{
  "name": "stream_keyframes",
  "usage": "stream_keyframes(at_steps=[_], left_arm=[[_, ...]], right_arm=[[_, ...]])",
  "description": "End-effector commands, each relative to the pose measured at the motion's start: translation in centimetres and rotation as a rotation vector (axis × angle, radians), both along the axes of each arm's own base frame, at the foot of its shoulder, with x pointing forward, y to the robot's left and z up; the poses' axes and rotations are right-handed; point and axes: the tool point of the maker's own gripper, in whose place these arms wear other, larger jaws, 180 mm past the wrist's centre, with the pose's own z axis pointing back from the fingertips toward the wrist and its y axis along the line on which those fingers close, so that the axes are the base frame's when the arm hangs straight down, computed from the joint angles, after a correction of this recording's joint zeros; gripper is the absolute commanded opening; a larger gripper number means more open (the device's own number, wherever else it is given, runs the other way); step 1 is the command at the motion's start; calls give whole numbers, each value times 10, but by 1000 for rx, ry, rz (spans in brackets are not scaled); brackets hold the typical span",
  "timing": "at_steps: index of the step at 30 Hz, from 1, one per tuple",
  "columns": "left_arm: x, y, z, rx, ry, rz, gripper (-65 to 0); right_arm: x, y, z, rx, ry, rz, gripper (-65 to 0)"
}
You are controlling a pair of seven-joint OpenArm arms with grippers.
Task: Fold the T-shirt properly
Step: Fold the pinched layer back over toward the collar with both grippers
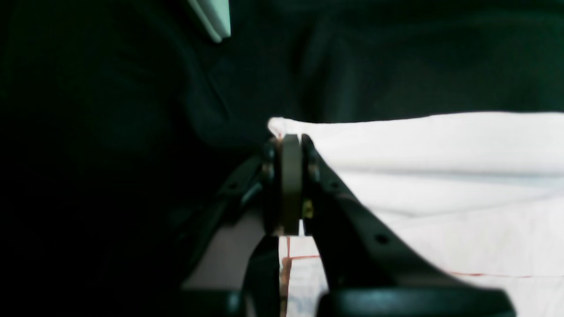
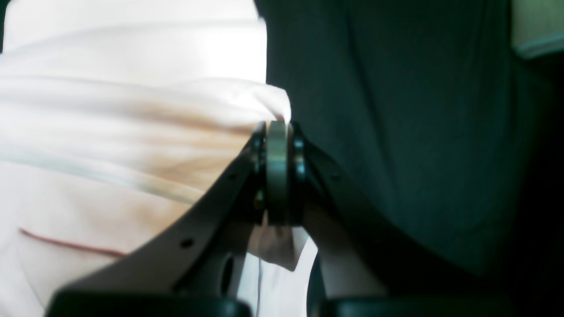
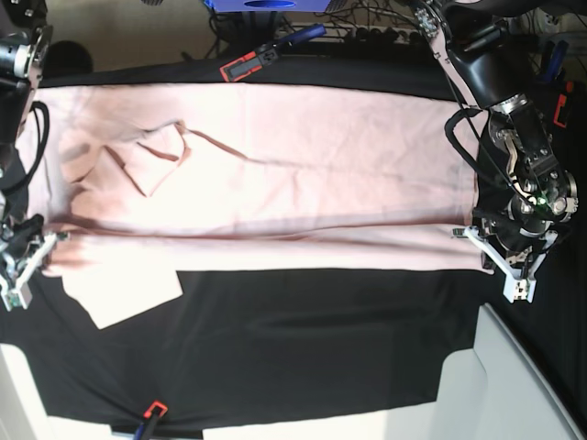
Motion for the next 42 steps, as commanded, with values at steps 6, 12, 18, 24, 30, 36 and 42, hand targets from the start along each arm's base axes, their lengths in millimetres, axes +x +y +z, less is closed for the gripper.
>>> stream_keyframes(at_steps=[6,12,18,24,30,36,42], left_arm=[[-2,5,9,24,-30,-1,-650],[-21,-4,-4,50,19,-36,-650],[-37,-7,-19,52,65,-49,-650],[-43,-4,-12,74,56,-48,-650],[-50,-5,-10,93,59,-56,-650],[-60,-3,-19,93,91,-58,-650],[-61,-3,-21,94,96,-59,-650]], right_arm=[[-2,-9,6,-12,-28,-10,-649],[-10,-20,9,-13,-42,-44,-649],[-25,-22,4,-29,-10,-45,-649],[-35,-22,2,-46,0,-36,-649],[-48,-21,-1,-64,21,-25,-649],[-62,-21,-11,-66,61,-26,-649],[-70,-21,-10,-81,69,-16,-649]])
